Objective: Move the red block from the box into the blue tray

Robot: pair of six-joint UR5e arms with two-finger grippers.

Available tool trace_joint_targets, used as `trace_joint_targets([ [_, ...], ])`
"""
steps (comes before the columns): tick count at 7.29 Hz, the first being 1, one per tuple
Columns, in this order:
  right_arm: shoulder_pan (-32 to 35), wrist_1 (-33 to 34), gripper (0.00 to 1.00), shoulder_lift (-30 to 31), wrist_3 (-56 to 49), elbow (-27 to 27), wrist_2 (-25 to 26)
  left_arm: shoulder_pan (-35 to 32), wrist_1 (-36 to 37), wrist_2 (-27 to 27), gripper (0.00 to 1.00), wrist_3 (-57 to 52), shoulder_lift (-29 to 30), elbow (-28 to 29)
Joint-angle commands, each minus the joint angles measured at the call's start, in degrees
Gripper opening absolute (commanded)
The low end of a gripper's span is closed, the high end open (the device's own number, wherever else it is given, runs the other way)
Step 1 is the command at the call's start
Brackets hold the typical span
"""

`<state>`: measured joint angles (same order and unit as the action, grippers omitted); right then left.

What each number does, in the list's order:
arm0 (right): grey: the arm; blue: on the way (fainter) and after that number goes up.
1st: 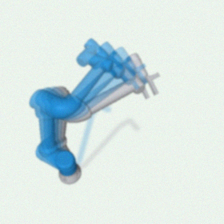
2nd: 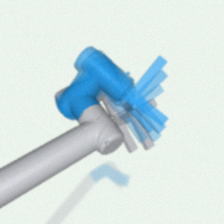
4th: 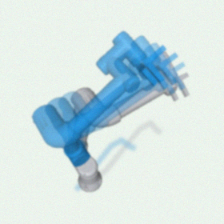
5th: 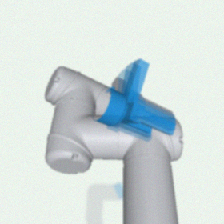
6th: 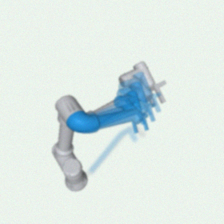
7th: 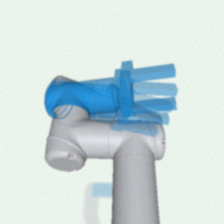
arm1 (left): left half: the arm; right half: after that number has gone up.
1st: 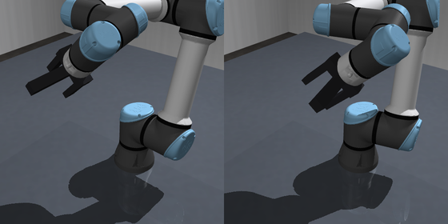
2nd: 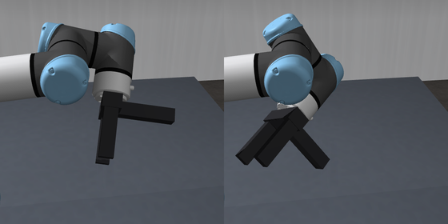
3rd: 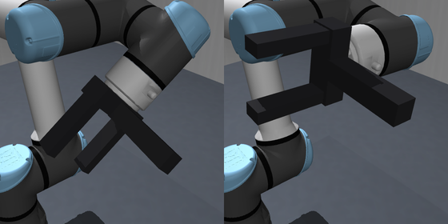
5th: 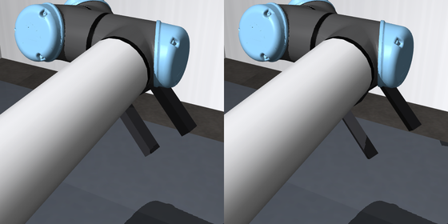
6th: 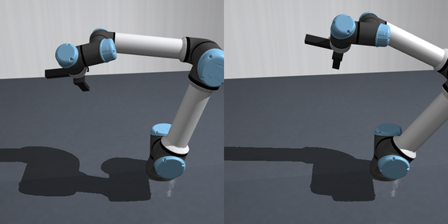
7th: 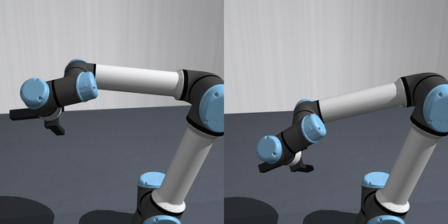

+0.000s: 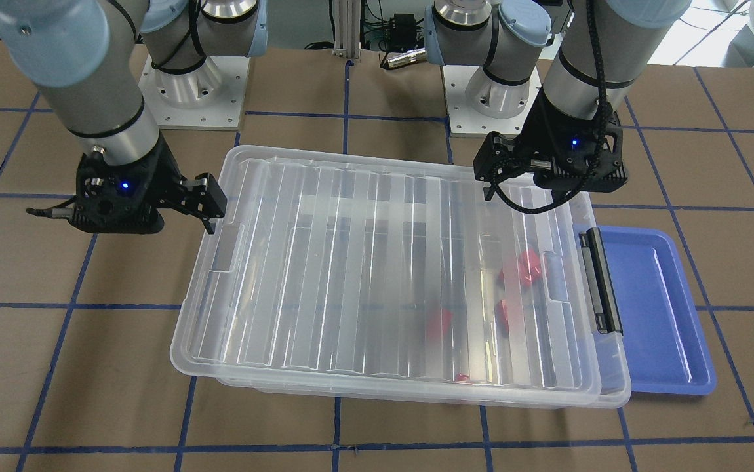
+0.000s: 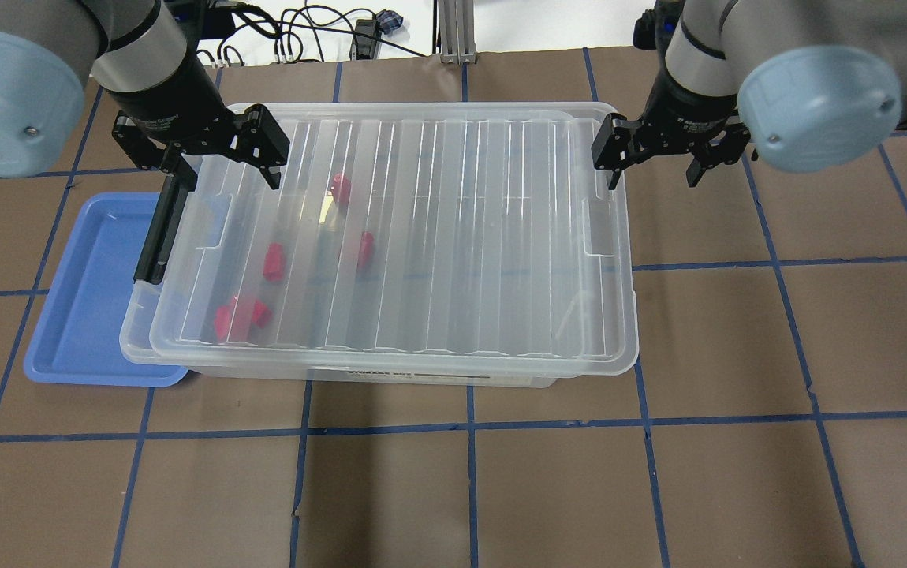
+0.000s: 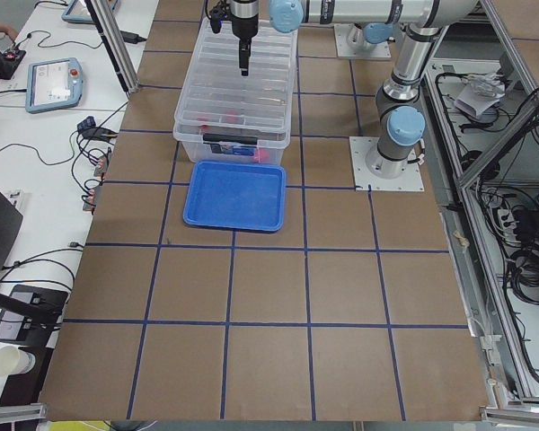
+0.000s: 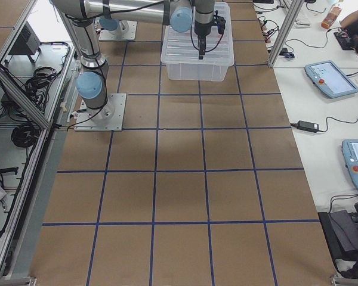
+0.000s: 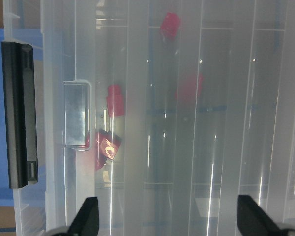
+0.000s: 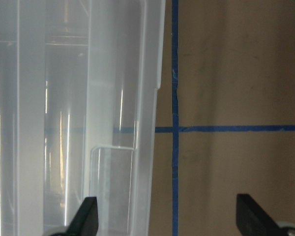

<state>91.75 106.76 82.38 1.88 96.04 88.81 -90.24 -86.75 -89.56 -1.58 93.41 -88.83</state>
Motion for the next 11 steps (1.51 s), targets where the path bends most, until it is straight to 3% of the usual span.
trace_joint_targets([
  [1, 0.0, 8.5, 1.00, -1.9, -0.1, 4.8, 0.4, 0.1, 0.0, 0.1, 1.00, 0.0, 0.1, 0.1],
  [4, 0.0, 4.7, 1.00, -1.6, 0.1, 5.0, 5.5, 0.1, 0.0, 0.1, 1.00, 0.0, 0.1, 0.1],
  [5, 0.0, 5.4, 1.00, -2.2, -0.3, 4.9, 5.7, 0.1, 0.0, 0.0, 1.00, 0.0, 0.1, 0.1],
  [7, -0.5, 7.0, 1.00, -2.4, -0.7, 4.9, 11.6, 0.1, 0.0, 0.0, 1.00, 0.0, 0.0, 0.1],
  [11, -10.2, 6.2, 1.00, -0.7, -1.1, 5.6, 12.4, 0.5, 0.0, -0.4, 1.00, -0.2, 0.2, 0.2],
])
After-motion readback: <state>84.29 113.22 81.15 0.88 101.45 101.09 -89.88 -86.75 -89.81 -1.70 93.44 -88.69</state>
